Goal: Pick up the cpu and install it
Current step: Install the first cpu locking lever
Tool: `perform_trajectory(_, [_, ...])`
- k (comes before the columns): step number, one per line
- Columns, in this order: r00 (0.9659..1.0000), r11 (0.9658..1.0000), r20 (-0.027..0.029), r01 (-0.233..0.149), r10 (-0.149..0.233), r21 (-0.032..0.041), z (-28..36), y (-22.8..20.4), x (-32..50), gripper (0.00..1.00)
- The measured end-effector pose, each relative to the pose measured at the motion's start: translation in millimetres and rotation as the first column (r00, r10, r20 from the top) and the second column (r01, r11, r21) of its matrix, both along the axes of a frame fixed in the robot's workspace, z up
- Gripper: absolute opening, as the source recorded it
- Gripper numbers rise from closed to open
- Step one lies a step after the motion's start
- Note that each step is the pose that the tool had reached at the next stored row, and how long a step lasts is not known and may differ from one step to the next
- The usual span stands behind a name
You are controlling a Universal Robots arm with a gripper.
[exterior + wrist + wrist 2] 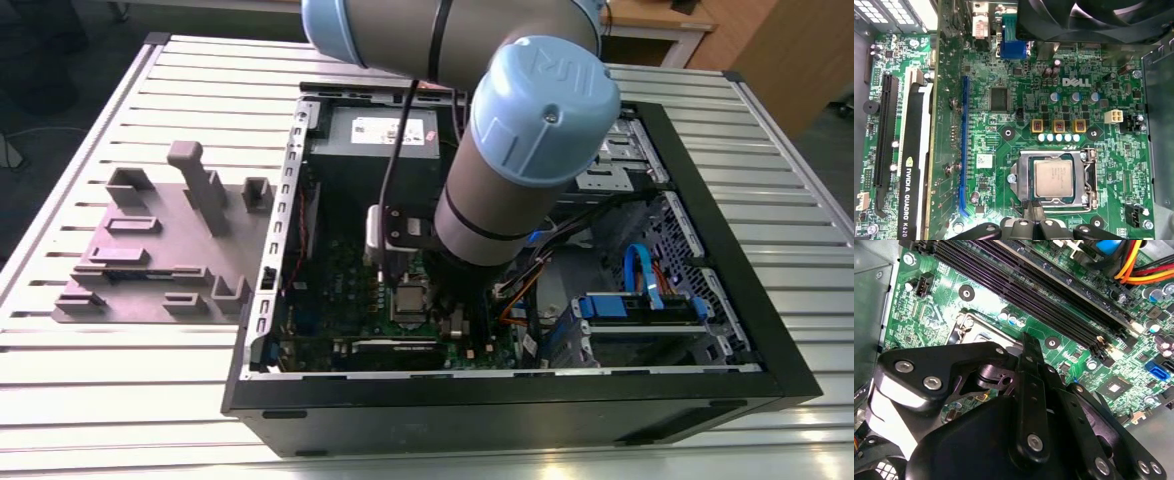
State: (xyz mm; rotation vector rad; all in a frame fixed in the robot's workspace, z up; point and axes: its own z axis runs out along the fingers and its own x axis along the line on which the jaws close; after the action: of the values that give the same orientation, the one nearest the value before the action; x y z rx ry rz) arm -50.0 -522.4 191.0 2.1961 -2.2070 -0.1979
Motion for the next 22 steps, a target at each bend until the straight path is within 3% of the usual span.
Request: perform_trajectory(22, [1.0000, 1.0000, 0.0009, -0.008, 0.008, 0.0008, -5.1, 0.4, 6.9, 0.11])
